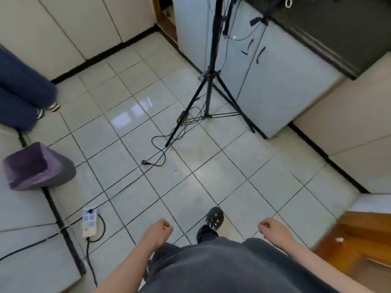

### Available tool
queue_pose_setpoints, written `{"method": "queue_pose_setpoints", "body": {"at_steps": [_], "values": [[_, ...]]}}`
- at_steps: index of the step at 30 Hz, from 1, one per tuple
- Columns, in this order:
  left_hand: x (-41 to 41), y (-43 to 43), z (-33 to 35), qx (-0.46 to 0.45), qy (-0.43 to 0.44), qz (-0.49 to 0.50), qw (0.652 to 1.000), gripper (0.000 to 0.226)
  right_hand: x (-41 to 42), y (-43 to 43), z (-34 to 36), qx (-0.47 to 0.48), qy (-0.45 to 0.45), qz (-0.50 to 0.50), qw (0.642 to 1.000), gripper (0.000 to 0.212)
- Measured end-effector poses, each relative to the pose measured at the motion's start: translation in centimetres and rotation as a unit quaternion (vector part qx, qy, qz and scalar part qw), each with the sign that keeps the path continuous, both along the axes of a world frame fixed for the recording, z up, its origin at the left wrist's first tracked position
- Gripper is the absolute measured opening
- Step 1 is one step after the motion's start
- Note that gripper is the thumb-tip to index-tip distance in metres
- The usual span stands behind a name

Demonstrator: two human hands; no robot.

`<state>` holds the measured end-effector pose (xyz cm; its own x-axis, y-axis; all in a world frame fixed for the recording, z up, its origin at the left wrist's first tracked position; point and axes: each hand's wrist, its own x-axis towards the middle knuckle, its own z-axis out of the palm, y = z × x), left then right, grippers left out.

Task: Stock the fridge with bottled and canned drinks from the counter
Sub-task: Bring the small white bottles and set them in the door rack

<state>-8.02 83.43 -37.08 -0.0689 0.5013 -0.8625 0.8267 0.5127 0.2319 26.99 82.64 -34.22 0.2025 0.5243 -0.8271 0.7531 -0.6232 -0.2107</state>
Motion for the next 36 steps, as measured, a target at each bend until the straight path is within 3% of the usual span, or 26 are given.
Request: {"method": "queue_pose_setpoints", "body": {"at_steps": [8,13,16,20,25,28,32,36], "values": [[14.3,11.9,2.2,0.039,-0.03,-0.186,0.981,0.032,9.6,3.8,1.6,0.031,0.023,-0.147,0.988,0.015],[19.5,17.7,2.0,-0.006,-0.013,-0.261,0.965,0.029,13.8,3.1,1.1,0.023,0.033,-0.257,0.966,0.026],[22.3,21.7,1.0,-0.026,-0.001,-0.287,0.958,0.016,15.6,1.9,0.4,0.001,0.057,-0.358,0.932,0.031],[29.0,29.1,-1.1,-0.021,0.009,-0.379,0.925,0.02,19.6,2.0,0.1,-0.001,0.056,-0.494,0.868,0.03],[42.3,37.8,-0.7,0.014,-0.008,-0.454,0.891,0.028,26.7,3.5,1.9,-0.01,0.007,-0.58,0.814,0.031],[51.4,41.6,0.1,0.045,-0.062,-0.477,0.876,0.019,31.5,6.5,2.5,0.03,-0.017,-0.62,0.784,0.031],[60.2,43.8,0.8,0.058,-0.084,-0.522,0.847,0.018,35.2,10.3,2.9,0.079,-0.031,-0.61,0.788,0.027],[64.7,44.0,0.3,0.029,-0.096,-0.503,0.859,0.014,38.1,12.0,2.6,0.04,-0.024,-0.511,0.859,0.027]]}}
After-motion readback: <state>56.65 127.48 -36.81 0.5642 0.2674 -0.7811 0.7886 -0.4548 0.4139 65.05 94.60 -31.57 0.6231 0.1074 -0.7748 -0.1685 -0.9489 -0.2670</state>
